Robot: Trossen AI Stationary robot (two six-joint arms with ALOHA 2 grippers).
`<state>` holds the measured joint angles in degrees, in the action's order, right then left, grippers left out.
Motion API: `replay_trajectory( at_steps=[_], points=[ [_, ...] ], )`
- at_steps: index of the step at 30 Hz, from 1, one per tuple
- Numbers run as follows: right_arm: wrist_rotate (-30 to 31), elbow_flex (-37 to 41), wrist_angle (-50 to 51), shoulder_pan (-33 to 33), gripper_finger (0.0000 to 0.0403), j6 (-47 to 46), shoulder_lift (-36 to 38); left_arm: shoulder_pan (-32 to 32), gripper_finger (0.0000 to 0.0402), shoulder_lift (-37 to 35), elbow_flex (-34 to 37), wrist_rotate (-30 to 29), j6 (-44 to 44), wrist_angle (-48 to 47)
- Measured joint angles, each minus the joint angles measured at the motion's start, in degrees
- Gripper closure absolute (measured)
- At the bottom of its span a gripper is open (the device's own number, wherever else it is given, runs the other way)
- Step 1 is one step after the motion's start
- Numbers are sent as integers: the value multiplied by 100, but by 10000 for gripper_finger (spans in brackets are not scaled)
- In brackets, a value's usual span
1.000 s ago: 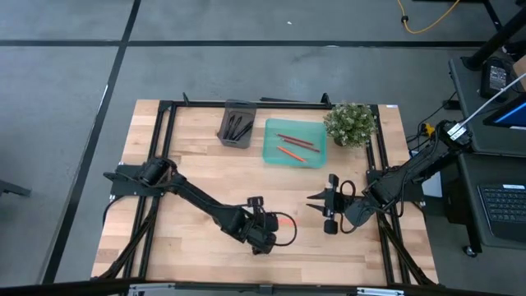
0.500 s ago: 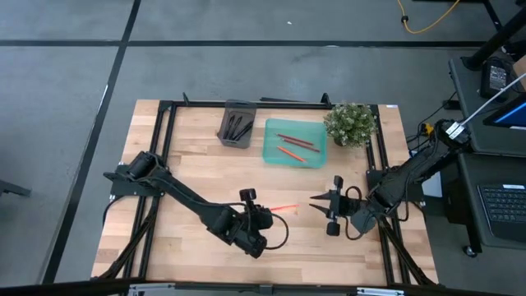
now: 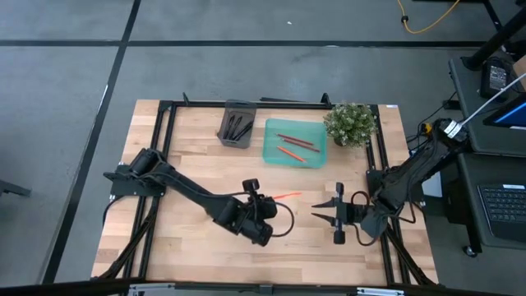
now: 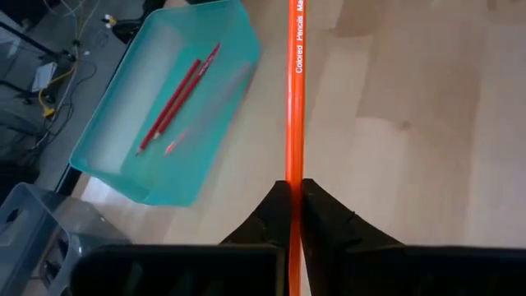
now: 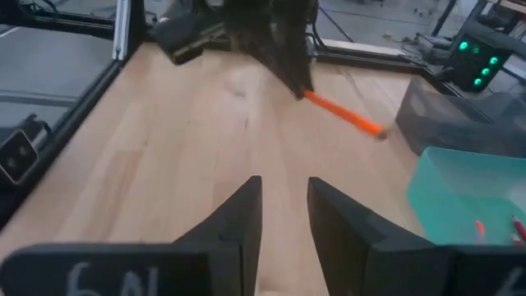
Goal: Sort pens & pencils
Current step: Put the orange pencil into the green bin
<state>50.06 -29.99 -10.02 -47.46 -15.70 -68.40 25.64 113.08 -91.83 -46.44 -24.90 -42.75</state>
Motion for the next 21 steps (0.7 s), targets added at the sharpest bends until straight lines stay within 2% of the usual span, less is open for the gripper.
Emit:
replay_trajectory(
  at_steps=[7, 12, 14, 18, 21],
  points=[
    [-17, 997, -2314, 69, 302, 853, -2, -166, 394, -78, -4, 110, 247, 257],
    [-287, 1602, -3617, 268, 302, 674, -2, -166, 393, -201, -17, 360, 628, 635],
    [-599, 1721, -3775, 384, 302, 639, -2, -164, 393, -212, -10, 417, 719, 709],
    [-778, 1794, -3866, 617, 302, 262, -1, -163, 395, -221, -11, 439, 857, 862],
    [-1209, 1786, -3869, 799, 302, 288, -2, -183, 393, -219, -11, 535, 962, 1026]
  ],
)
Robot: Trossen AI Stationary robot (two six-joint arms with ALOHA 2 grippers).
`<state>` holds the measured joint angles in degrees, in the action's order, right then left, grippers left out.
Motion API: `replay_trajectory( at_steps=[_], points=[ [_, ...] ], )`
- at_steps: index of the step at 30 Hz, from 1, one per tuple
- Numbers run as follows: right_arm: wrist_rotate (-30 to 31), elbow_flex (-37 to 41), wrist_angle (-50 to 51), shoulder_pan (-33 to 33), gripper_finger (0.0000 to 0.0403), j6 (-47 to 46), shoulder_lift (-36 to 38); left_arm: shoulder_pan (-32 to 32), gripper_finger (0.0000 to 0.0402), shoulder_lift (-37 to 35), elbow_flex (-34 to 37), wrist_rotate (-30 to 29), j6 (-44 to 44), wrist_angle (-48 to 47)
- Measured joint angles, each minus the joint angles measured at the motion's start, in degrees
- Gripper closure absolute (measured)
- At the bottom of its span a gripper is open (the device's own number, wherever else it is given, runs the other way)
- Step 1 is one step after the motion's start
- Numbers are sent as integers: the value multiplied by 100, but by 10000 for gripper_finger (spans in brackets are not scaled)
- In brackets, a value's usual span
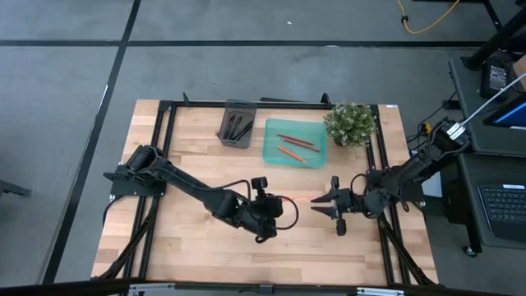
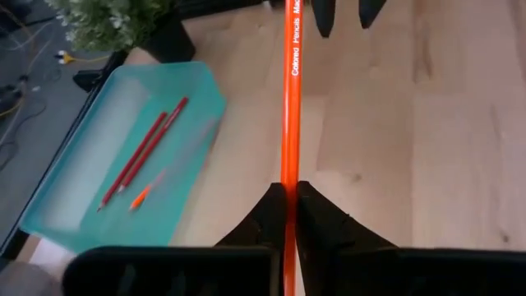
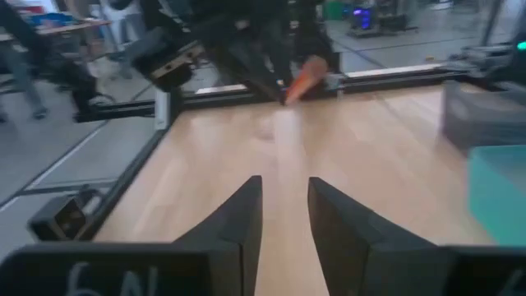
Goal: Sort pens & pencils
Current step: Put the orange pencil into the green bin
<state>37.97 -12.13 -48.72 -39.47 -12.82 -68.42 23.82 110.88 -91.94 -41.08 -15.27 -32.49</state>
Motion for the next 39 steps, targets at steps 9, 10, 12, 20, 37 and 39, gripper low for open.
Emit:
replay_trajectory(
  at_steps=[9, 10, 12, 20, 37, 39],
  points=[
    [-373, -123, -489, 312, 299, 565, -289, -196, 395, 1, 2, 458, 291, 378],
    [-369, -123, -562, 330, 297, 637, -332, -211, 395, -1, 2, 490, 294, 375],
    [-370, -123, -740, 387, 289, 740, -429, -221, 396, -1, 2, 576, 296, 376],
    [-879, -128, -1666, 753, 258, 1077, -946, -242, 399, -1, 2, 622, 370, 461],
    [-1274, -130, -1962, 882, 259, 1183, -1178, -258, 401, 0, 7, 961, 372, 256],
    [-1341, -130, -1880, 882, 258, 1174, -1178, -262, 401, 1, 7, 1180, 372, 109]
  ],
)
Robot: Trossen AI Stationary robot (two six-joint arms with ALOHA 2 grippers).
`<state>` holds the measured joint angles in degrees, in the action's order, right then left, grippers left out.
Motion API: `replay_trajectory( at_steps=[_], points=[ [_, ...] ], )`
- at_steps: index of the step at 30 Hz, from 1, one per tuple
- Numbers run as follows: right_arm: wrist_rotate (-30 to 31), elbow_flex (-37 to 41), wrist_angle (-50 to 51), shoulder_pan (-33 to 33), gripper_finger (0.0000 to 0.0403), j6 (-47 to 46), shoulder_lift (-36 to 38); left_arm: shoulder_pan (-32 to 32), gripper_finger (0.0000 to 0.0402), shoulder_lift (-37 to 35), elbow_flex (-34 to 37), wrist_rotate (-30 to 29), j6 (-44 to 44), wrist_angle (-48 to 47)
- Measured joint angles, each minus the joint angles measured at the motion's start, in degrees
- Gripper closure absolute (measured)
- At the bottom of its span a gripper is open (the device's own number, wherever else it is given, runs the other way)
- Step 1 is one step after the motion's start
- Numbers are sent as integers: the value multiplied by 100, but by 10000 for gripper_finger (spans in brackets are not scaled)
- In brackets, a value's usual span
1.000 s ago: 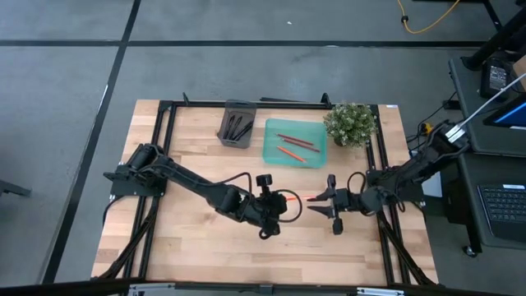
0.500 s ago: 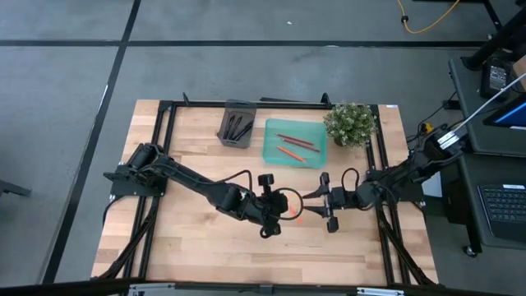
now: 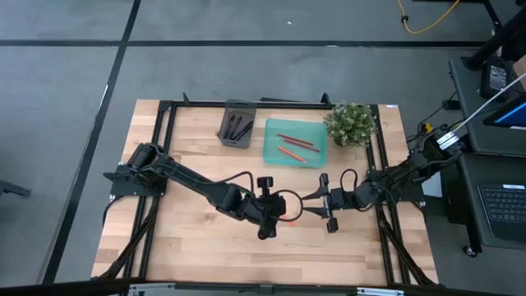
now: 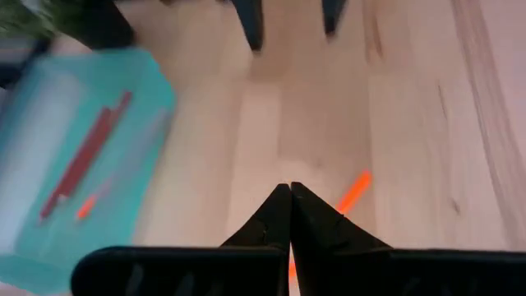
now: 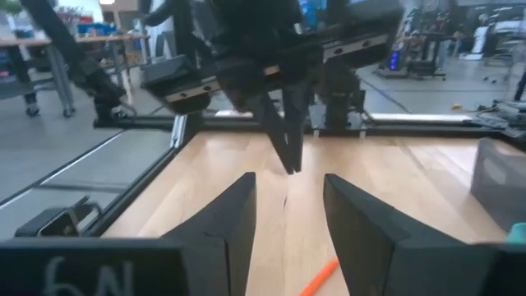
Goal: Sort pens & pencils
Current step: Put the orange pencil into the green bin
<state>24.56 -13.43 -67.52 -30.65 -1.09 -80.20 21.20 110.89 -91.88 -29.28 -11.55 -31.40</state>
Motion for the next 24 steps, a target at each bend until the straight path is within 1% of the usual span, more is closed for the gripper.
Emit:
replay_trajectory(
  at_steps=[3, 6, 8, 10, 12, 13, 14, 16, 18, 19, 21, 24],
  points=[
    [-153, 0, 170, 0, 258, -41, 0, -45, 401, 27, 0, 360, -67, -433],
    [-182, 0, 319, 0, 258, -168, 0, -132, 401, 63, 22, 786, -439, -970],
    [-184, 0, 388, 0, 258, -162, 0, -211, 401, 130, 146, 1138, -573, -917],
    [-183, 0, 386, 0, 258, -157, 4, -261, 401, 188, 340, 1354, -582, -996],
    [-182, 0, 447, 0, 258, -155, 4, -335, 399, 322, 471, 1545, -569, -767],
    [-183, 2, 487, 0, 258, -153, 4, -363, 396, 343, 563, 1608, -512, -795],
    [-184, 2, 530, 0, 258, -159, 4, -400, 390, 401, 630, 1690, -454, -899],
    [-183, 5, 694, 0, 258, -165, 15, -486, 375, 538, 659, 1836, -315, -712],
    [-188, 8, 682, 1, 258, -165, 16, -564, 357, 594, 680, 1891, -234, -774],
    [-186, 7, 695, 2, 258, -161, 29, -603, 347, 624, 674, 1932, -162, -614],
    [-186, 7, 714, 4, 258, -120, 59, -658, 329, 638, 675, 1982, -15, -649],
    [-182, 0, 770, 26, 258, -34, 89, -708, 307, 632, 673, 1982, 297, -449]
  ],
)
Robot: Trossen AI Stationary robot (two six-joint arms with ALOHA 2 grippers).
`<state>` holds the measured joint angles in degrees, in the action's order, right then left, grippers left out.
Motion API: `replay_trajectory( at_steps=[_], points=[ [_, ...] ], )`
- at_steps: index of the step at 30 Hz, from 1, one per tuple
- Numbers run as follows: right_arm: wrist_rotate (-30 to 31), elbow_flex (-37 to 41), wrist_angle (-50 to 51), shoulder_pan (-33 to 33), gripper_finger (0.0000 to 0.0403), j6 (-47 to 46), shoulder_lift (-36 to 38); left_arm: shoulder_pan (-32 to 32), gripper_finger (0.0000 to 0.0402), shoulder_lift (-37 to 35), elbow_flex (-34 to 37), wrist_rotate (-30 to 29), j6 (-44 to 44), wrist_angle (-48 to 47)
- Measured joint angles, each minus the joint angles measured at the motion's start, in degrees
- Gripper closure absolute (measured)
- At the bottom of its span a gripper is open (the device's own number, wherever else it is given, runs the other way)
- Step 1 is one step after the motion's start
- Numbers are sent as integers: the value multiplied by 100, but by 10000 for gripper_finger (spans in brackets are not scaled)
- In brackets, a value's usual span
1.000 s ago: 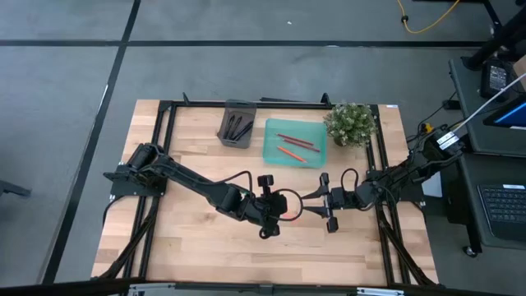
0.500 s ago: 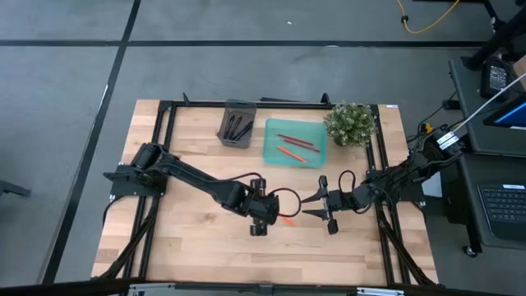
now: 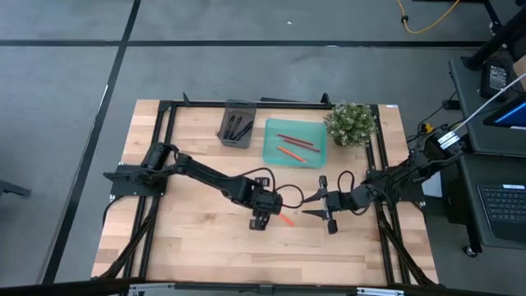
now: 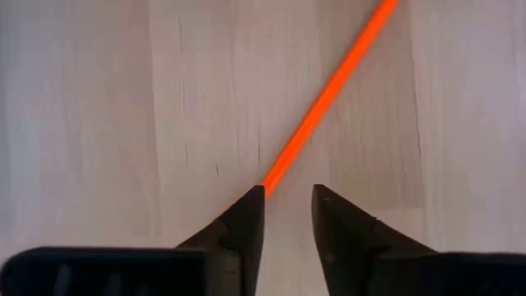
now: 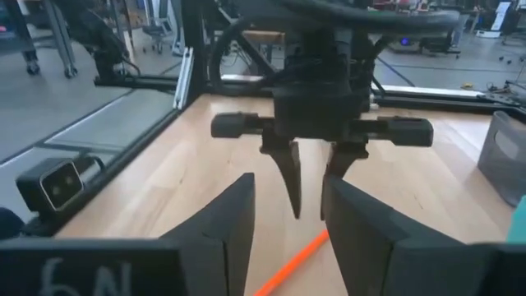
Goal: Sort pens & pencils
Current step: Put the orange pencil into the green bin
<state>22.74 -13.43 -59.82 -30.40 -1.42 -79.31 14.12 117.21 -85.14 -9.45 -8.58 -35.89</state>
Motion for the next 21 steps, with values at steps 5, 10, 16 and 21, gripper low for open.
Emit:
replay_trajectory(
  at_steps=[5, 10, 16, 21],
  points=[
    [-18, 0, 26, 114, 258, 11, 11, -39, 294, -5, 0, 80, 613, 99],
    [-35, 0, 104, 178, 258, -88, 12, -24, 295, 61, -2, 167, 1153, 121],
    [-34, 0, 99, 320, 258, 32, 12, -31, 295, 206, 2, 261, 1617, 327],
    [-33, 0, 136, 439, 258, 37, 12, -113, 296, 442, -9, 449, 1970, 645]
  ],
)
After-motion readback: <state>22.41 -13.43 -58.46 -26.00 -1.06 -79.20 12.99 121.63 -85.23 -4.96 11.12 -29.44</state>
